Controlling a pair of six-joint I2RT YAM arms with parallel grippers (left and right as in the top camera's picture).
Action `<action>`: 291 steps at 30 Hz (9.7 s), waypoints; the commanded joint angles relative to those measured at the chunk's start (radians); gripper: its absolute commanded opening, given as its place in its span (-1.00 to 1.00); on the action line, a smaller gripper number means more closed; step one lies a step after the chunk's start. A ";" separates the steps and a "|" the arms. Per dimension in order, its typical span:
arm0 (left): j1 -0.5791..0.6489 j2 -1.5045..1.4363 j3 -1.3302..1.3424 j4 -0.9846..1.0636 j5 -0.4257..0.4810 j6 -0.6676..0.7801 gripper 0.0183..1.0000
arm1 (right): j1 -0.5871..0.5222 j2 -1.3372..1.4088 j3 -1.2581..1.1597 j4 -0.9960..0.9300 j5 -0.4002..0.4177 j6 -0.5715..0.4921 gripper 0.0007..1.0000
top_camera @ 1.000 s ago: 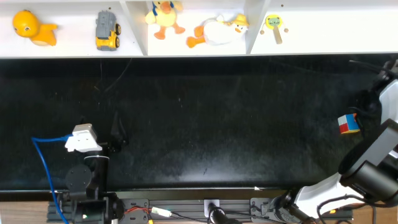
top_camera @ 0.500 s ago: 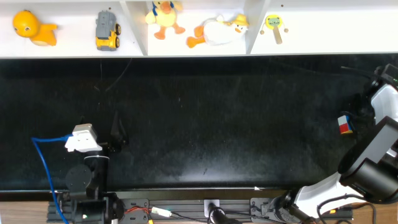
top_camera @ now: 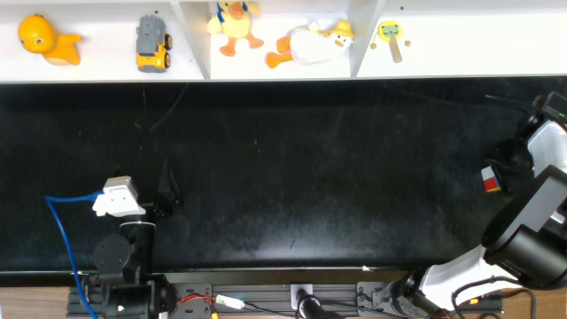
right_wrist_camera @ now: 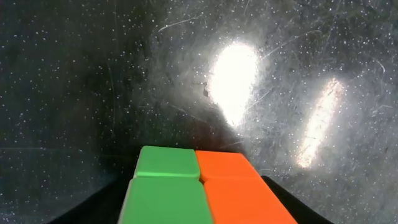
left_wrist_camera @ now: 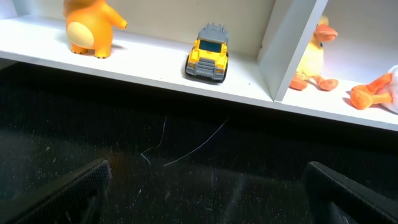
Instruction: Store Toys
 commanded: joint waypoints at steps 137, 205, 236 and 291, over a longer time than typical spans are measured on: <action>-0.006 -0.012 -0.005 -0.001 -0.005 0.000 1.00 | 0.118 0.171 -0.165 1.894 -0.805 -0.772 -0.91; -0.006 -0.012 -0.005 -0.001 -0.005 0.000 1.00 | 0.220 -0.698 -0.100 0.361 -0.632 -0.729 0.99; -0.006 -0.012 -0.005 -0.001 -0.005 0.000 0.99 | 0.687 -1.032 -0.149 0.381 -0.221 -0.846 0.99; -0.006 -0.012 -0.005 -0.001 -0.005 0.000 1.00 | 0.724 -1.871 -1.223 0.881 -0.229 -0.463 0.99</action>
